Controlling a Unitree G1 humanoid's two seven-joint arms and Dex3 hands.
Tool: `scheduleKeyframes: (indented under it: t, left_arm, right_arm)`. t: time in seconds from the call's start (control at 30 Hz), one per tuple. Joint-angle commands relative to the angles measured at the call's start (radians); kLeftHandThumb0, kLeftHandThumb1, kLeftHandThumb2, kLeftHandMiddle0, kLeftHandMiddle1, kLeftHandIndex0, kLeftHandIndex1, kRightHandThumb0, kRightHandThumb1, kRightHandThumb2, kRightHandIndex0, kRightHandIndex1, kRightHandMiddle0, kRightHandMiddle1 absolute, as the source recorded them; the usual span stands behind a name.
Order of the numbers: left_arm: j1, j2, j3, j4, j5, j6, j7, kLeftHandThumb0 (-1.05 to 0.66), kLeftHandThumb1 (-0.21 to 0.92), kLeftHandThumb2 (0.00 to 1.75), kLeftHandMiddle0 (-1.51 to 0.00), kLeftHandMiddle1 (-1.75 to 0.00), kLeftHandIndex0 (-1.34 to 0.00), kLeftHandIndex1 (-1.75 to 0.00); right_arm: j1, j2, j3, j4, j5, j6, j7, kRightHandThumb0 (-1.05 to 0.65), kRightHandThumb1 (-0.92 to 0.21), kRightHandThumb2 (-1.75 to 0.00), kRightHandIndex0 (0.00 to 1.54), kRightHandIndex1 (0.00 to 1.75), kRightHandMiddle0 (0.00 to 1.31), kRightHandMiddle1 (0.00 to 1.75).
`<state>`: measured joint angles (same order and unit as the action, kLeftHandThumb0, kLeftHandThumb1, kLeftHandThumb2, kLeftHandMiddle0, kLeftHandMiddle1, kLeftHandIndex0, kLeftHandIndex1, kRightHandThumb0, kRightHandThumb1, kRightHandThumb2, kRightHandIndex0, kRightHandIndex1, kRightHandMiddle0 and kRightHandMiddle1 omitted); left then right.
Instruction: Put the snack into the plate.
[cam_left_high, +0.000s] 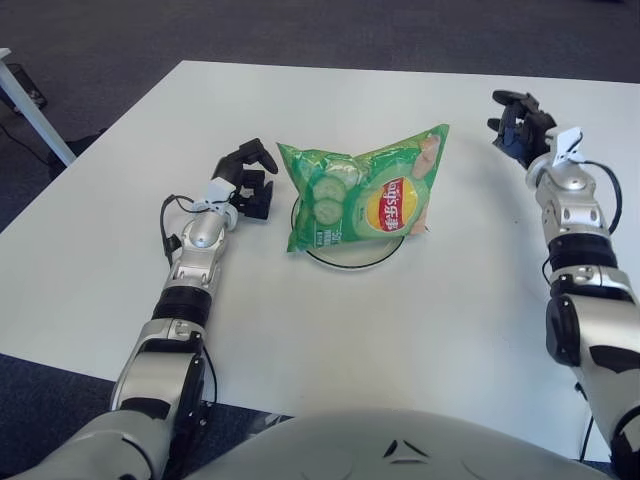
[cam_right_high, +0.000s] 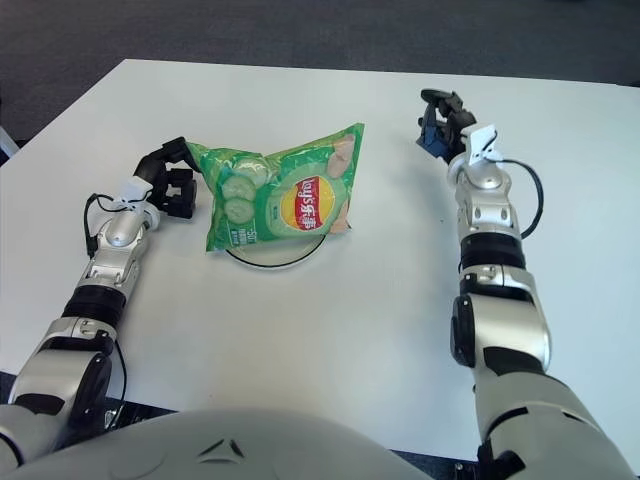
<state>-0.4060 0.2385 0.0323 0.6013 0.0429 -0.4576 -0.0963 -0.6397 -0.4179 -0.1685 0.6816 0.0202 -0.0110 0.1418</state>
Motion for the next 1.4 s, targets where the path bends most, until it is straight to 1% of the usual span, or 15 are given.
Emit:
scheduleKeyframes:
  t: [0.0, 0.1, 0.17, 0.2, 0.3, 0.43, 0.6, 0.63, 0.67, 0.77, 0.87, 0.93, 1.07, 1.2, 1.37]
  left_arm:
    - [0.064, -0.017, -0.008, 0.063, 0.010, -0.011, 0.001, -0.54, 0.17, 1.49, -1.28, -1.75, -0.73, -1.75]
    - [0.063, -0.017, -0.007, 0.066, 0.006, -0.006, -0.009, -0.54, 0.17, 1.49, -1.28, -1.75, -0.73, -1.75]
    - [0.063, -0.016, -0.005, 0.067, 0.001, -0.004, -0.014, -0.54, 0.18, 1.49, -1.28, -1.75, -0.73, -1.75]
    - [0.063, -0.016, -0.002, 0.069, -0.003, -0.003, -0.017, -0.54, 0.18, 1.48, -1.28, -1.75, -0.72, -1.75]
    - [0.062, -0.017, 0.005, 0.074, -0.012, -0.006, -0.021, -0.53, 0.21, 1.45, -1.27, -1.75, -0.70, -1.75]
    - [0.060, -0.020, 0.010, 0.078, -0.021, -0.003, -0.030, -0.52, 0.22, 1.43, -1.27, -1.75, -0.69, -1.75]
    - [0.055, -0.017, 0.011, 0.084, -0.031, 0.009, -0.045, -0.51, 0.24, 1.40, -1.26, -1.75, -0.67, -1.75]
    - [0.054, -0.017, 0.012, 0.085, -0.035, 0.012, -0.049, -0.51, 0.25, 1.40, -1.26, -1.75, -0.67, -1.75]
    - [0.053, -0.017, 0.013, 0.085, -0.038, 0.014, -0.052, -0.51, 0.25, 1.40, -1.26, -1.75, -0.67, -1.75]
    - [0.053, -0.018, 0.016, 0.085, -0.045, 0.021, -0.062, -0.50, 0.25, 1.39, -1.25, -1.75, -0.66, -1.75]
    - [0.051, -0.017, 0.022, 0.086, -0.063, 0.037, -0.088, -0.50, 0.27, 1.38, -1.25, -1.75, -0.65, -1.75]
    - [0.050, -0.018, 0.027, 0.088, -0.073, 0.042, -0.101, -0.49, 0.28, 1.36, -1.24, -1.75, -0.64, -1.75]
    - [0.051, -0.026, 0.037, 0.091, -0.093, 0.035, -0.113, -0.49, 0.30, 1.34, -1.24, -1.75, -0.63, -1.75]
    - [0.052, -0.027, 0.042, 0.097, -0.091, 0.025, -0.109, -0.49, 0.30, 1.34, -1.24, -1.75, -0.62, -1.75]
    - [0.051, -0.024, 0.041, 0.099, -0.070, 0.010, -0.080, -0.49, 0.29, 1.34, -1.24, -1.75, -0.63, -1.75]
  right_arm:
    - [0.023, 0.022, -0.006, -0.043, 0.009, 0.069, -0.029, -0.68, -0.92, -0.99, 0.20, 1.11, 0.00, 1.31]
    - [0.025, 0.031, -0.017, -0.057, 0.016, 0.115, -0.051, -0.63, -0.92, -0.98, 0.23, 1.31, 0.00, 1.57]
    - [0.029, 0.035, -0.020, -0.066, 0.019, 0.131, -0.061, -0.61, -0.92, -0.98, 0.24, 1.37, 0.00, 1.66]
    - [0.031, 0.038, -0.023, -0.068, 0.021, 0.135, -0.067, -0.52, -0.92, -0.82, 0.27, 1.37, 0.07, 1.69]
    - [0.042, 0.046, -0.033, -0.077, 0.027, 0.149, -0.087, -0.41, -0.92, -0.62, 0.31, 1.44, 0.15, 1.73]
    - [0.074, 0.066, -0.052, -0.121, 0.045, 0.176, -0.103, -0.36, -0.92, -0.55, 0.31, 1.52, 0.18, 1.74]
    - [0.138, 0.114, -0.082, -0.251, 0.090, 0.247, -0.128, -0.35, -0.92, -0.53, 0.32, 1.60, 0.20, 1.75]
    - [0.162, 0.134, -0.090, -0.287, 0.103, 0.257, -0.139, -0.28, -0.89, -0.54, 0.35, 1.55, 0.20, 1.75]
    - [0.179, 0.148, -0.095, -0.313, 0.112, 0.265, -0.147, -0.18, -0.83, -0.59, 0.40, 1.48, 0.21, 1.75]
    - [0.220, 0.175, -0.100, -0.370, 0.124, 0.280, -0.161, -0.06, -0.75, -0.68, 0.47, 1.40, 0.24, 1.75]
    - [0.270, 0.212, -0.099, -0.414, 0.129, 0.269, -0.177, -0.03, -0.70, -0.73, 0.50, 1.39, 0.26, 1.75]
    - [0.289, 0.226, -0.099, -0.422, 0.130, 0.260, -0.182, -0.02, -0.67, -0.77, 0.51, 1.39, 0.27, 1.75]
    - [0.332, 0.268, -0.099, -0.378, 0.130, 0.184, -0.186, -0.01, -0.61, -0.86, 0.55, 1.40, 0.28, 1.75]
    - [0.356, 0.285, -0.109, -0.354, 0.139, 0.128, -0.180, -0.01, -0.52, -0.97, 0.62, 1.40, 0.31, 1.75]
    - [0.387, 0.290, -0.116, -0.328, 0.143, 0.070, -0.163, -0.01, -0.37, -1.16, 0.71, 1.44, 0.38, 1.75]
